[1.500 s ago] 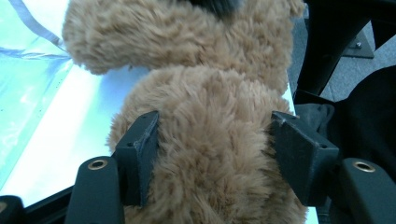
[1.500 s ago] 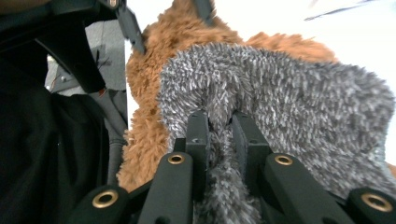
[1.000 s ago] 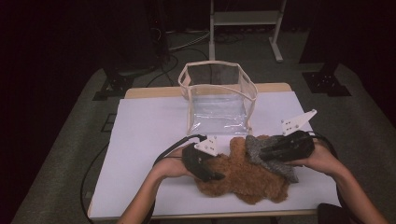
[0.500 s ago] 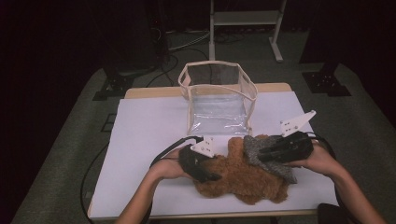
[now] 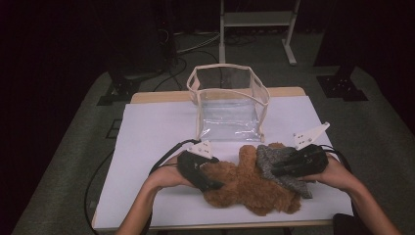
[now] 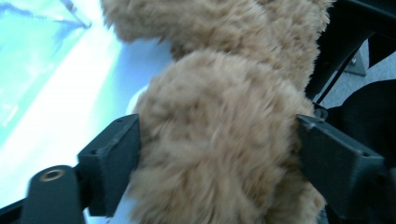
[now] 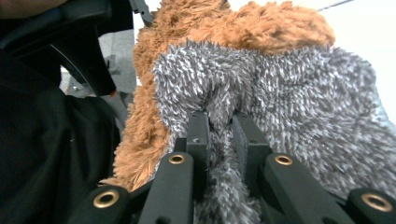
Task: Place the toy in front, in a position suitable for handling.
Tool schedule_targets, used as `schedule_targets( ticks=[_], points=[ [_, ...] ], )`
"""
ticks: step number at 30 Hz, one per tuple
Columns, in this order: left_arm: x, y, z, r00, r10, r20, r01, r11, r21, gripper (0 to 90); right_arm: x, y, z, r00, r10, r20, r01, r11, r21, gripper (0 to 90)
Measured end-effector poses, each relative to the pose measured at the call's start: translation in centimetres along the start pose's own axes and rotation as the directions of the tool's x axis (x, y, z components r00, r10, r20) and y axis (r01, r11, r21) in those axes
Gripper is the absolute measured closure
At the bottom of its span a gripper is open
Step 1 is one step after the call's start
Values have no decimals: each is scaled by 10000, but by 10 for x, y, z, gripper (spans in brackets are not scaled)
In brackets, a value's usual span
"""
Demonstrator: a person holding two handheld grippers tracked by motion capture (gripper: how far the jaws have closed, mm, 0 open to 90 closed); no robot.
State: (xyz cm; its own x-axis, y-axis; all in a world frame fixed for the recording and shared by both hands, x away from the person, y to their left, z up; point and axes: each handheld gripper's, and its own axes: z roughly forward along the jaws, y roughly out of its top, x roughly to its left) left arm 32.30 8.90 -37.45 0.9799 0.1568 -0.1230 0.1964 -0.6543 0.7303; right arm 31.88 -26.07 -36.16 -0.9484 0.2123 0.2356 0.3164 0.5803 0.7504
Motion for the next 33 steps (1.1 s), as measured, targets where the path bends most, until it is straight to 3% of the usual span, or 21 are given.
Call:
schedule_targets(
  ticks=[4, 8, 12, 14, 16, 20, 22, 25, 27, 29, 31, 33],
  points=[
    [-1, -5, 13, 9986, -277, 462, 262, 9991, 325, 90, 5, -2, 5, 9993, -79, -370, 77, 10000, -31, 779],
    [-3, 0, 26, 10000, -10, 98, 2, 9970, 770, 22, 8, -1, 9, 9995, -141, -265, 144, 9999, 94, 779],
    [-4, 6, 20, 9982, 519, -297, -486, 9937, 1014, 294, 3, -5, 9, 9996, 35, -274, -41, 9997, -243, 778],
    [-5, 10, 17, 9942, 840, -666, -764, 9911, 1094, 388, 1, -6, 8, 10000, 87, -43, -89, 9989, -460, 778],
    [-3, 15, 14, 9895, 997, -1045, -872, 9892, 1181, 428, -1, -5, 6, 9997, 108, 200, -94, 9976, -687, 778],
    [5, 24, -2, 9691, 1459, -1989, -1177, 9821, 1469, 446, -5, 2, 8, 9989, 111, 448, -71, 9960, -888, 778],
    [8, 25, -10, 9651, 1499, -2146, -1178, 9808, 1552, 442, -7, 8, 13, 9989, 82, 470, -40, 9959, -900, 778],
    [9, 15, -19, 9720, 1383, -1898, -1088, 9815, 1578, 395, -9, 16, 23, 9990, -107, 437, 143, 9965, -825, 779],
    [7, 5, -22, 9844, 983, -1460, -769, 9864, 1456, 317, -7, 20, 31, 9994, -259, 236, 276, 9969, -738, 779],
    [3, 1, -29, 9864, 947, -1346, -830, 9925, 897, 258, -4, 23, 40, 9990, -423, -121, 416, 9977, -540, 779],
    [-3, 6, -33, 9906, 1068, -851, -1072, 9942, -4, 238, 0, 26, 46, 9974, -582, -415, 565, 9975, -415, 779],
    [-8, 13, -28, 9873, 1364, -813, -1345, 9905, 288, 240, 4, 28, 48, 9962, -720, -492, 707, 9971, -283, 779]
  ],
)
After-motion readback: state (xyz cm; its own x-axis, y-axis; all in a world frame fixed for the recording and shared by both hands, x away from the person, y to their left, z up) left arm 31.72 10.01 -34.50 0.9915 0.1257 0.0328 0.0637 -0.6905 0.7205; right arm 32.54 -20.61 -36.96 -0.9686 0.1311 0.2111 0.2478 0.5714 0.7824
